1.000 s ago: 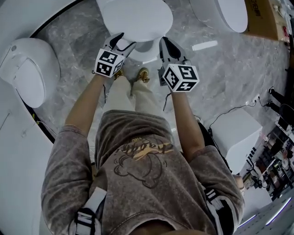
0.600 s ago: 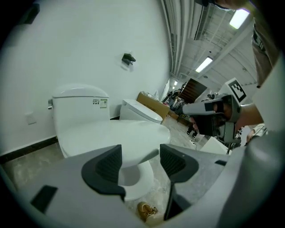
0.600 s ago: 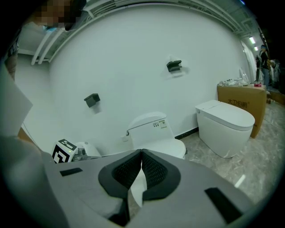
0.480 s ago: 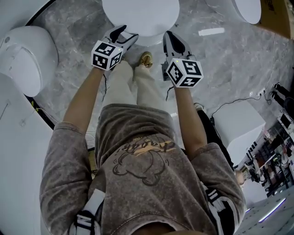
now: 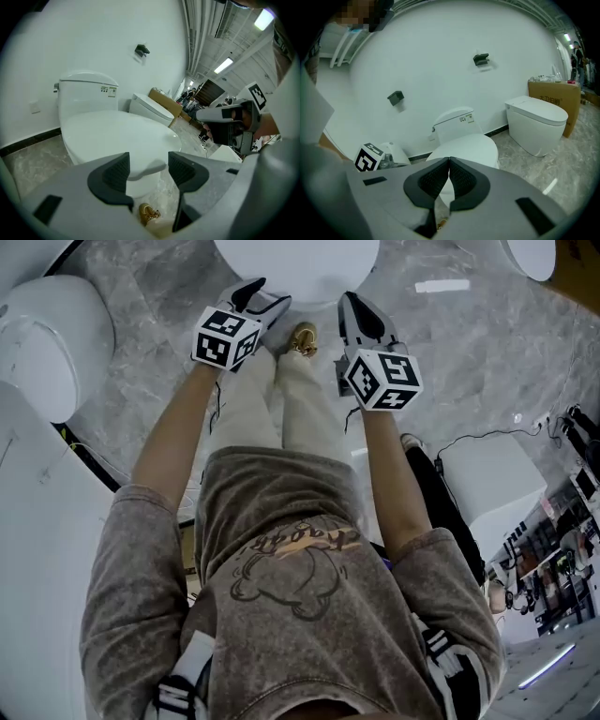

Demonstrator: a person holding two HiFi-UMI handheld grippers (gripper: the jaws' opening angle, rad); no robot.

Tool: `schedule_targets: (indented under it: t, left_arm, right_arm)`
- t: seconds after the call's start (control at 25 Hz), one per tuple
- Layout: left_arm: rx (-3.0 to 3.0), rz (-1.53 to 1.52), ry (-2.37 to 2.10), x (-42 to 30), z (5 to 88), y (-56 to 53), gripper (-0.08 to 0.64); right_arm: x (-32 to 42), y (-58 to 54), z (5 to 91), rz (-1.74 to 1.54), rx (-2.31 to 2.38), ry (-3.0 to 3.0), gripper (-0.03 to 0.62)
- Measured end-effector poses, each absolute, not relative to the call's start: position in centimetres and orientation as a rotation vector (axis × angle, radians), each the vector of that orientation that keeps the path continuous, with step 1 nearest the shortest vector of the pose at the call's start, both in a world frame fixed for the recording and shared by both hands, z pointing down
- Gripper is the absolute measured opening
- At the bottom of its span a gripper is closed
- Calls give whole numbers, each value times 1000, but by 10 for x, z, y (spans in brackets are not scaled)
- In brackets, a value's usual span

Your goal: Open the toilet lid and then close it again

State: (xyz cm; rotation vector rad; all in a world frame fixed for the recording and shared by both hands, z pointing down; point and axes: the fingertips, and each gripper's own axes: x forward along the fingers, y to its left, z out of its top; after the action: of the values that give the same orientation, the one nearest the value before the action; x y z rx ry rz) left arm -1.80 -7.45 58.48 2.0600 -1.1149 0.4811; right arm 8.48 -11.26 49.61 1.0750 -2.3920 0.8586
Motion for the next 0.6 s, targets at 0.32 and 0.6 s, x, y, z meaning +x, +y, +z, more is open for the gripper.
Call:
schedule_targets:
  t: [0.32, 0.6]
  left_arm:
    - [2006, 567, -1108, -9, 626, -61, 253]
    - [1956, 626, -1111, -5, 667, -50, 239]
  right_arm:
    - [93, -92, 529, 899, 1067, -2356, 27]
    - [99, -80, 561, 915, 1044, -2333, 28]
